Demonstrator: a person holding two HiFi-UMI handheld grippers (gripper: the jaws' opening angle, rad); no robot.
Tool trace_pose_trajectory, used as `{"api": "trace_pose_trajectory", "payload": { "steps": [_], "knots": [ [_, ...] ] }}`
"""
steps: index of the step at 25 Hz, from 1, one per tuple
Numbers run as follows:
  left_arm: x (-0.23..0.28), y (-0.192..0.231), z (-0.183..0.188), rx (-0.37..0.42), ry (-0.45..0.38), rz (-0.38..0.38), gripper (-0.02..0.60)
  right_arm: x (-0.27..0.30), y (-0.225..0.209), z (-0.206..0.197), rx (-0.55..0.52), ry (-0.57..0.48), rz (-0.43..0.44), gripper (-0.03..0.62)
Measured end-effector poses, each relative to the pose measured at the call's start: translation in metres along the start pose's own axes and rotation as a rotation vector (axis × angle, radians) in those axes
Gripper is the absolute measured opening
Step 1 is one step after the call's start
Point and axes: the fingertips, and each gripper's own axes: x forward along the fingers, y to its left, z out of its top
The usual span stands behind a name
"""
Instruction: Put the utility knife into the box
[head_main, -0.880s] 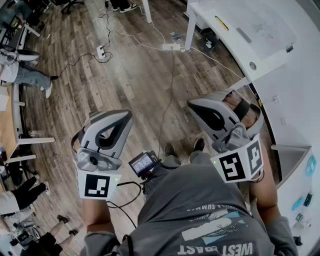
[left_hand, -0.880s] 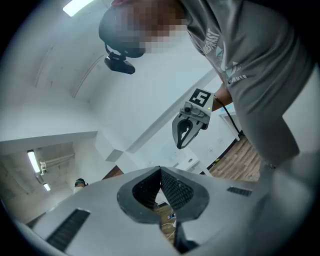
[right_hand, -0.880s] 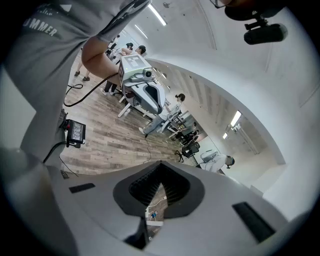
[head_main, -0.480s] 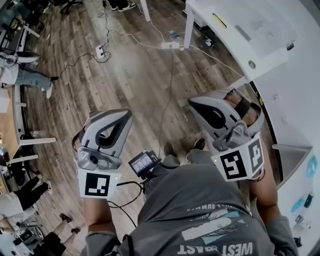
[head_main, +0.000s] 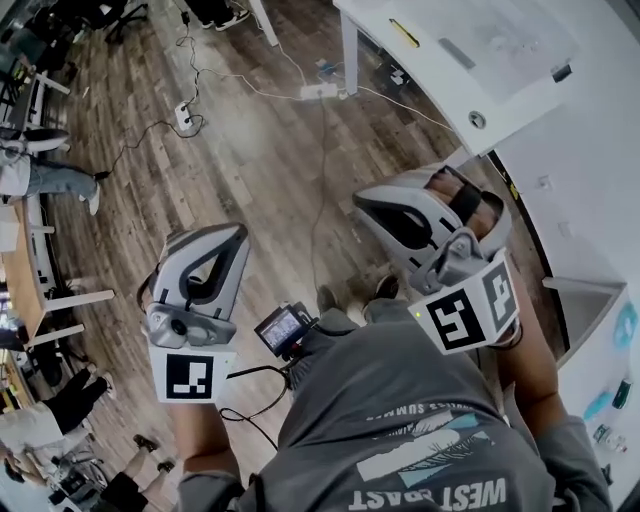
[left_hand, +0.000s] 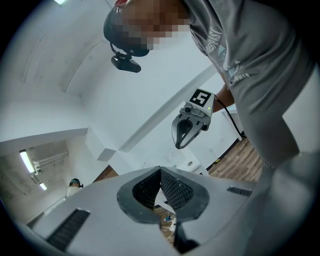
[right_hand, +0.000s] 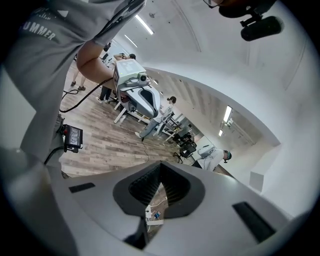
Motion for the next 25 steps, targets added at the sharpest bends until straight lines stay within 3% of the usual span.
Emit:
{"api": "trace_pose_trajectory", "payload": {
  "steps": [8, 19, 25],
  "knots": [
    [0.038, -0.009, 0.009, 0.006, 0.046, 0.013, 0.011, -0.011, -0.023, -0.048, 0.026, -0.023, -0.011, 0.01],
    [0.116, 0.048, -0.021, -0.012, -0.072, -0.019, 0.011, 0.014, -0.083, -0.104, 0.091, 0.096, -0.054, 0.01],
    [0.126, 0.089, -0.048, -0.036, -0.154, -0.008, 0.011, 0.049, -0.103, -0.112, 0.101, 0.171, -0.087, 0.01]
  ]
}}
